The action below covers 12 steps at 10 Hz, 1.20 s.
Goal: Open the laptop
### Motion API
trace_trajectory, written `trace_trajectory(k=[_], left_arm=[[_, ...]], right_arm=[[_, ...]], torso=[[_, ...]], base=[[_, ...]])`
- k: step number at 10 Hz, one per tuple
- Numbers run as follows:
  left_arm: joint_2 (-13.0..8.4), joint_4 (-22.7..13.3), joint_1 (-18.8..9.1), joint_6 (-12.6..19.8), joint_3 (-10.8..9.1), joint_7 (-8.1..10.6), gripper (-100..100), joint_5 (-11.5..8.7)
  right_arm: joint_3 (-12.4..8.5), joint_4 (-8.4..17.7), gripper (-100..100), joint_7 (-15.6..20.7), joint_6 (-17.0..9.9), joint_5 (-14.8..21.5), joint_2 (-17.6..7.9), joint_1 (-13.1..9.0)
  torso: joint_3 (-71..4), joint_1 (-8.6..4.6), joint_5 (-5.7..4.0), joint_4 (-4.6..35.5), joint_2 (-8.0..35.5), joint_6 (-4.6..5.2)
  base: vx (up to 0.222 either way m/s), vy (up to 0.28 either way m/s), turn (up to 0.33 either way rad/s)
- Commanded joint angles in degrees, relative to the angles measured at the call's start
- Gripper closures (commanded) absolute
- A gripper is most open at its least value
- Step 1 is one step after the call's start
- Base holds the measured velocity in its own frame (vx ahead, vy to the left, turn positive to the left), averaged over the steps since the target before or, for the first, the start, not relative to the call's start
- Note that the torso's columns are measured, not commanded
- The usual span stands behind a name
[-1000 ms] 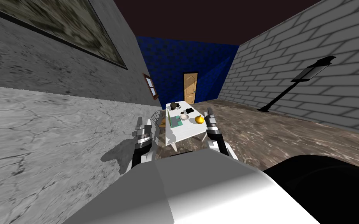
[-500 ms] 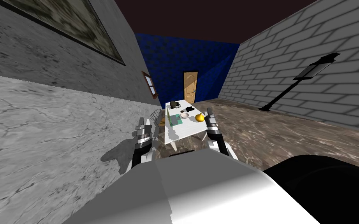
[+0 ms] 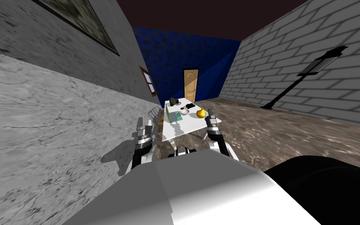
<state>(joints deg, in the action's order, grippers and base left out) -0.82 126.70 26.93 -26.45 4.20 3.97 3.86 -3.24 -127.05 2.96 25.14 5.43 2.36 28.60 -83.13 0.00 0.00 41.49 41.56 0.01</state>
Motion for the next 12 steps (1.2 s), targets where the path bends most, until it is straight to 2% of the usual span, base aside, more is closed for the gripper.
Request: trace_trajectory(k=[1,5,12], left_arm=[[-3.1,-0.4,-0.6,1.1,-0.41,-0.19,-100,0.6],[-7.5,-1.9,-2.7,5.0,-1.65,-0.85,-100,3.0],[-10.9,-4.8,-6.7,12.7,-4.18,-1.88,-100,7.2]], right_arm=[[0.0,0.0,0,0.0,0.0,0.0,0.0,0.0],[0.0,0.0,0,0.0,0.0,0.0,0.0,0.0],[0.0,0.0,0,0.0,0.0,0.0,0.0,0.0]], torso=[[-1.1,-0.03,-0.01,0.6,0.6,0.0],[-1.4,-0.11,-0.03,0.8,0.8,0.02],[-1.5,0.0,0.0,0.8,0.7,-0.02]], base=[[-0.025,-0.024,-0.096],[-0.038,-0.054,-0.21],[-0.041,-0.077,-0.241]])
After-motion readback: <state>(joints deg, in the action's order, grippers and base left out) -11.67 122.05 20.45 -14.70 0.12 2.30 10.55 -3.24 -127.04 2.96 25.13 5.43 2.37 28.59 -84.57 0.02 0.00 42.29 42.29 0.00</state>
